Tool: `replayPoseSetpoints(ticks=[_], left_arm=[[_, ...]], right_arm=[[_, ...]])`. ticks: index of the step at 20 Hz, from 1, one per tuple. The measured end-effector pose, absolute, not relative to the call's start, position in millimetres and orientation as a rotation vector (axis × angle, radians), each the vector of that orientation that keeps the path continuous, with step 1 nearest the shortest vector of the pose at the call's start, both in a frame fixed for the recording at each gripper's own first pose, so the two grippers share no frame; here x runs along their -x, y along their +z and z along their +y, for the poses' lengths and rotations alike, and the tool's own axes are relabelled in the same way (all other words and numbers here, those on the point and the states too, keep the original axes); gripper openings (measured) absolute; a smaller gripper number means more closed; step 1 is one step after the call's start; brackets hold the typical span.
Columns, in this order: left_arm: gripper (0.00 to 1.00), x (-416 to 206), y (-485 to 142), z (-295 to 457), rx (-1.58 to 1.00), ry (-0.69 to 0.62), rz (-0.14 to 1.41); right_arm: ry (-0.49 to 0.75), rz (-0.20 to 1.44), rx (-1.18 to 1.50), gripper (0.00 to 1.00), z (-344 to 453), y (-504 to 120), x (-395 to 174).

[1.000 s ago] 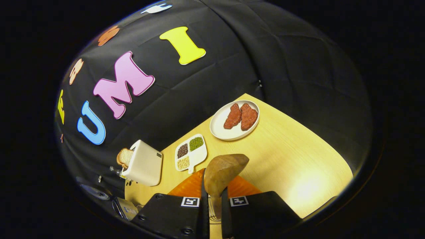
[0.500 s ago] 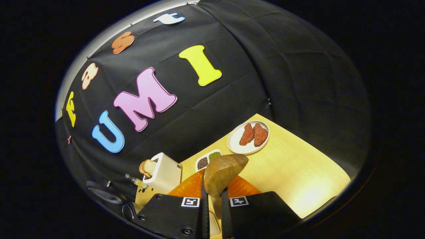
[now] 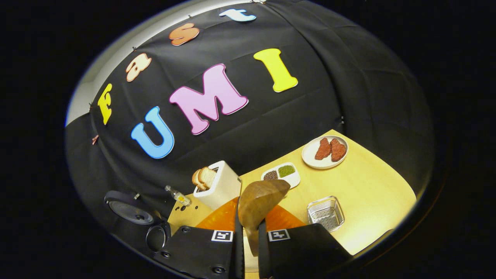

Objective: Close the left gripper, press the button to open the rice cooker; take a wooden spoon from the chopstick holder with the right hand, scoop a spoonful of rice and pour it into the rice cooker, then put the wooden spoon back into the chopstick holder.

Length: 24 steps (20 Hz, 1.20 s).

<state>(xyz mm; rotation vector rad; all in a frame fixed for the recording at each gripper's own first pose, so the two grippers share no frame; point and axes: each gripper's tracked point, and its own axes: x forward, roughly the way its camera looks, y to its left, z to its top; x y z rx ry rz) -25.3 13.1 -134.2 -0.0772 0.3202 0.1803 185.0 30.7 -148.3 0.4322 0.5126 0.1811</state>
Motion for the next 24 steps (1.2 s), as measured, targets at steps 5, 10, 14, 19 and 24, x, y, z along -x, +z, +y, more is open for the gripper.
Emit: replayPoseSetpoints(ticks=[5,10,14,19,24], left_arm=[[0.95,25.4,-143.1,28.8,0.072,0.144,0.339],[0.95,20.2,-165.2,49.7,0.07,0.139,0.381],[0.95,16.0,-178.9,53.9,0.115,0.132,0.4],[0.96,12.1,-183.0,64.3,0.142,0.139,0.415],[0.95,10.5,-180.4,69.1,0.142,0.142,0.408]], right_arm=[[0.173,0.536,-0.278,0.18,60.2,-185.5,-179.1],[0.133,0.567,-0.165,0.18,64.6,-233.1,-177.1],[0.148,0.579,-0.1,0.18,77.1,-262.2,-171.6],[0.188,0.613,-0.112,0.19,109.8,-277.4,-158.0],[0.262,0.687,-0.172,0.19,158.2,-283.9,-135.5]])
